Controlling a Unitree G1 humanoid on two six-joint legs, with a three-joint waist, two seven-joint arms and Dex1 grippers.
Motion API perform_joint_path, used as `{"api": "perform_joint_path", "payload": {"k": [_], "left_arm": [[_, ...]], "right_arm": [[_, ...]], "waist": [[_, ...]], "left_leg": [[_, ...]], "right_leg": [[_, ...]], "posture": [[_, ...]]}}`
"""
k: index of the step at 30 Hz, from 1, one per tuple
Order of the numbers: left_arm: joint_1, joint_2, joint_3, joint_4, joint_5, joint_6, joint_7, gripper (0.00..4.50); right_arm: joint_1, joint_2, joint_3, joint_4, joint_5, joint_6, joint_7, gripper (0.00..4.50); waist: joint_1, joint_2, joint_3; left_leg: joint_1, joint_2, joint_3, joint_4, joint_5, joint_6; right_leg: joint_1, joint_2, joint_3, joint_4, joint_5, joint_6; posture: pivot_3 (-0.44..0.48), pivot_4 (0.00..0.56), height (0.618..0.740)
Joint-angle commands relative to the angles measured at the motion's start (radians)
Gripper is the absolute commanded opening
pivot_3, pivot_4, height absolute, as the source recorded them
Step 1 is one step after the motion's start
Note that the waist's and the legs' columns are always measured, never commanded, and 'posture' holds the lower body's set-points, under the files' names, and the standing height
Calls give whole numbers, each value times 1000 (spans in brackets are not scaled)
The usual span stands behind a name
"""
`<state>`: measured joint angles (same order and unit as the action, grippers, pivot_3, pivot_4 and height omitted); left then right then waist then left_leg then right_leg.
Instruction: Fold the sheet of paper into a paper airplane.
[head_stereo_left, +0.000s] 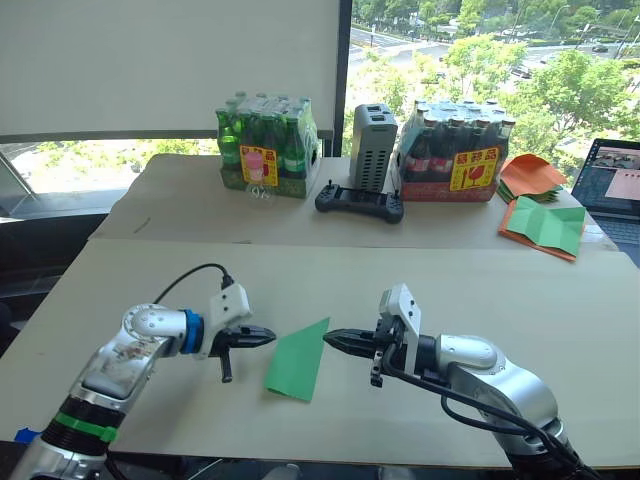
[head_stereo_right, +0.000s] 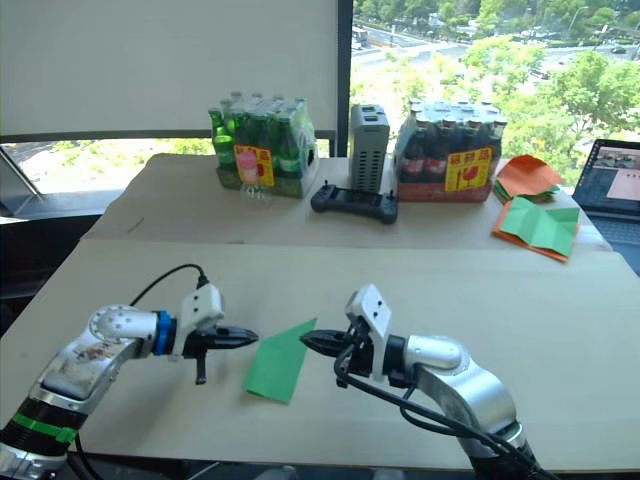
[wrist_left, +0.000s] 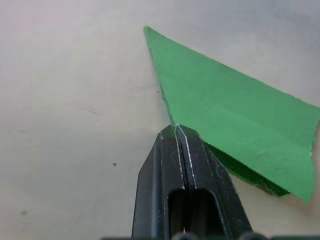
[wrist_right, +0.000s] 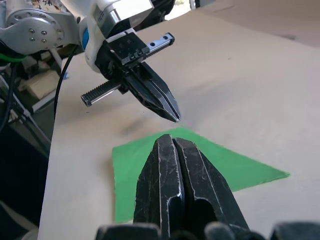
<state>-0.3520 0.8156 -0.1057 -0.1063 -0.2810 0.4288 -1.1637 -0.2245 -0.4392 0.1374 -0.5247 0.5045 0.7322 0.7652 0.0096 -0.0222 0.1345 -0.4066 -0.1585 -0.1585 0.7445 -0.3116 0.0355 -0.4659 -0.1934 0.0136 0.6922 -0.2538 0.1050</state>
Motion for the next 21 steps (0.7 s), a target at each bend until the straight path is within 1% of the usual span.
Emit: {"api": "perform_joint_path", "payload": {"k": [1,3,5,7,8,9,12,15,18,21], "left_arm": [[-80,33,10,92,14,-133,-93,873],[-119,45,-30,164,54,-248,-158,1560],[-154,47,-70,245,121,-399,-193,2228],[-227,14,-106,386,193,-699,-210,2898],[-258,-3,-118,438,200,-810,-235,3268],[-287,-19,-128,488,205,-909,-257,3533],[-359,-77,-147,643,213,-1214,-273,3533],[-394,-115,-175,749,185,-1418,-315,3533],[-402,-120,-215,809,182,-1535,-341,3533],[-409,-139,-236,821,144,-1575,-345,3533]], "right_arm": [[2,-13,-16,-49,9,6,-35,0],[11,-20,-7,-46,-5,-3,-53,0],[17,-23,-5,-43,-6,-8,-64,0],[19,-18,-10,-38,-5,-13,-78,0],[19,-17,-11,-35,-5,-16,-82,0],[18,-17,-9,-30,-8,-19,-87,0],[14,-17,-2,-22,-19,-28,-101,0],[18,-16,-7,-28,-18,-28,-113,0],[27,-19,-16,-34,-17,-27,-127,0],[28,-14,-18,-33,-20,-26,-147,0]], "waist": [[1,0,0],[2,0,0],[2,0,0],[2,0,0],[2,-1,0],[3,-1,0],[2,-1,0],[-1,-1,0],[-12,-1,0],[-14,-1,0]], "left_leg": [[0,0,0,0,0,0],[0,0,0,0,0,0],[-1,0,0,1,0,0],[-1,0,1,1,0,0],[-2,0,0,1,0,0],[-3,0,0,2,0,0],[-5,-1,0,3,0,0],[-6,-1,0,4,0,1],[-8,-1,0,5,-1,2],[-9,-1,0,6,-1,2]], "right_leg": [[0,0,0,0,0,0],[0,0,0,0,0,0],[0,-1,0,-1,0,0],[0,-1,0,-1,0,0],[0,-1,0,-1,0,0],[0,-1,-1,-1,0,0],[0,-2,-2,-2,1,0],[0,-4,-2,-4,1,1],[-2,-4,-2,-4,1,1],[-4,-4,-2,-3,2,2]], "posture": [[0,150,675],[0,150,675],[0,150,675],[0,150,675],[0,150,675],[0,150,675],[0,150,675],[0,150,675],[0,150,675],[0,150,675]]}}
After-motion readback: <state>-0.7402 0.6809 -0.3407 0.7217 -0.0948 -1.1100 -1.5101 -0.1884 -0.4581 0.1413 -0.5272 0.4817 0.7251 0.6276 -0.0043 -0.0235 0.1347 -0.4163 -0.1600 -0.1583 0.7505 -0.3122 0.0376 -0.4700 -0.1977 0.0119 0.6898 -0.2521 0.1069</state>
